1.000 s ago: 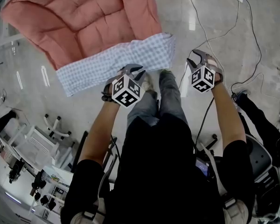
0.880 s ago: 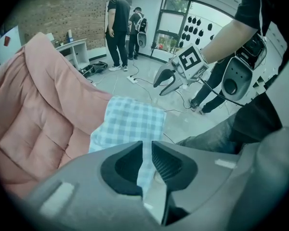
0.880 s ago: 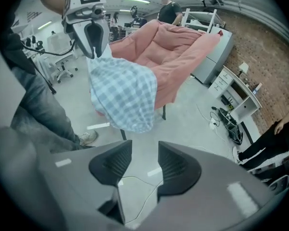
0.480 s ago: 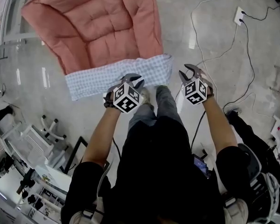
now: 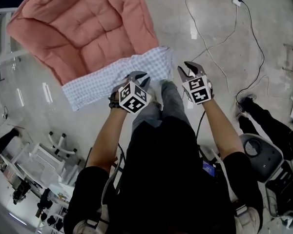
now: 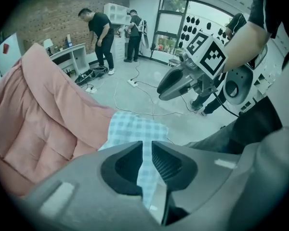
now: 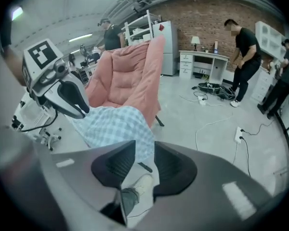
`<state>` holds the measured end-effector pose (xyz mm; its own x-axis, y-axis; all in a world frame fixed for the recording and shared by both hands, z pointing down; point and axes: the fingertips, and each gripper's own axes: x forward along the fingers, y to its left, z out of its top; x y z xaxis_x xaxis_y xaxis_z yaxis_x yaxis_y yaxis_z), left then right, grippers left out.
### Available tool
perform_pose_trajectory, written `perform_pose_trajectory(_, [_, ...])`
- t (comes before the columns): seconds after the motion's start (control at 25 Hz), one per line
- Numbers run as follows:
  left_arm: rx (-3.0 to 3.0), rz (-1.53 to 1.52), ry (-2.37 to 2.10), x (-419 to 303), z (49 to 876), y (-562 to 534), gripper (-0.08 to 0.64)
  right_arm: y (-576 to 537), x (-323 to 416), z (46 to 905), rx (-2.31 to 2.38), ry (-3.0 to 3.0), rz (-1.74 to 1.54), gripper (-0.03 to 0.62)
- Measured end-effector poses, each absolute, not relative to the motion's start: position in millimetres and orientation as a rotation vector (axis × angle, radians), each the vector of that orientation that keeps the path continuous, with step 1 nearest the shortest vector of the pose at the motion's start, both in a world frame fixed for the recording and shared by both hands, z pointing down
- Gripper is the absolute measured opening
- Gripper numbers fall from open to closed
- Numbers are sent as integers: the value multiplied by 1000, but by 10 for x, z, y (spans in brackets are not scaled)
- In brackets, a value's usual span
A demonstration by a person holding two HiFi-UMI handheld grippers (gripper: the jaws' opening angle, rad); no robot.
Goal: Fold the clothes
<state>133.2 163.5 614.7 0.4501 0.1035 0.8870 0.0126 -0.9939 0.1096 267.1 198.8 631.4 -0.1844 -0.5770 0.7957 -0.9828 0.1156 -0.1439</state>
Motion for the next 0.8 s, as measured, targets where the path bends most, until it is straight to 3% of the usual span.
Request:
perform_pose_trajectory(0.44, [2627,1623,142,906,6173,1887,64,2544,2417,6546,1853,-1691,1336,127])
perform_pose_trajectory(0.8, [2656,1588,157,1232,6121,1986,64,2545,2474,6453,1956,-1722,1453,120])
